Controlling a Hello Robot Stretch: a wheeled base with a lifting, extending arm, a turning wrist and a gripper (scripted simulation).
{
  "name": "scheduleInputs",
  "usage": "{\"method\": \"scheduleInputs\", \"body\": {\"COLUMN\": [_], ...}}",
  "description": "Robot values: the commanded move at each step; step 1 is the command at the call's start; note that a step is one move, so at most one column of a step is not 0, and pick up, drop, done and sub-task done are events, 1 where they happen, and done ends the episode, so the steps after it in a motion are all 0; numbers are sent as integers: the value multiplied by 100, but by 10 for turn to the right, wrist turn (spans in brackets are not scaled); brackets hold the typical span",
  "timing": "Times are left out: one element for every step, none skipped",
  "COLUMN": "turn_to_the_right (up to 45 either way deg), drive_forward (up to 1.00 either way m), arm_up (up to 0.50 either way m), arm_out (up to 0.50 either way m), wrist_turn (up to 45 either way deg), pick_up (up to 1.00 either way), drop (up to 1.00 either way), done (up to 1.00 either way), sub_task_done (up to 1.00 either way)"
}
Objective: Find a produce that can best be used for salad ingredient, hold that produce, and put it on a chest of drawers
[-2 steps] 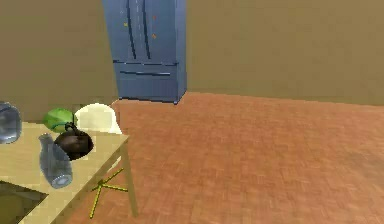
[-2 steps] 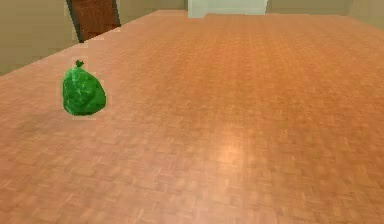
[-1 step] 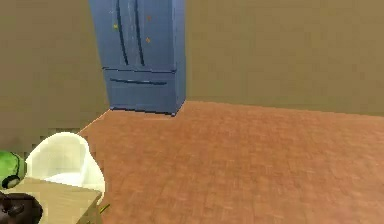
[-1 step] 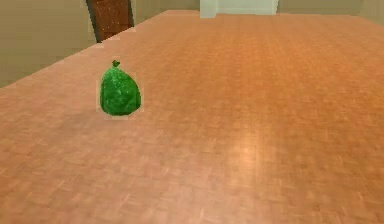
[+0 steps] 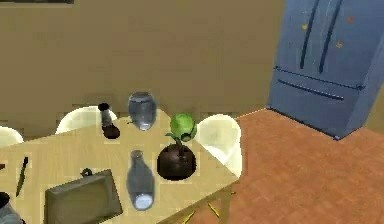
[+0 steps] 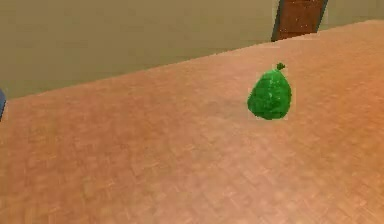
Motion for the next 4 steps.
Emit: {"method": "scheduleInputs", "body": {"turn_to_the_right": [-450,-420,450,360], "drive_forward": [0,0,0,0], "arm_up": [0,0,0,0], "arm_out": [0,0,0,0], "wrist_turn": [0,0,0,0], "pick_up": [0,0,0,0], "drop": [0,0,0,0], "done": [0,0,0,0], "sub_task_done": [0,0,0,0]}}
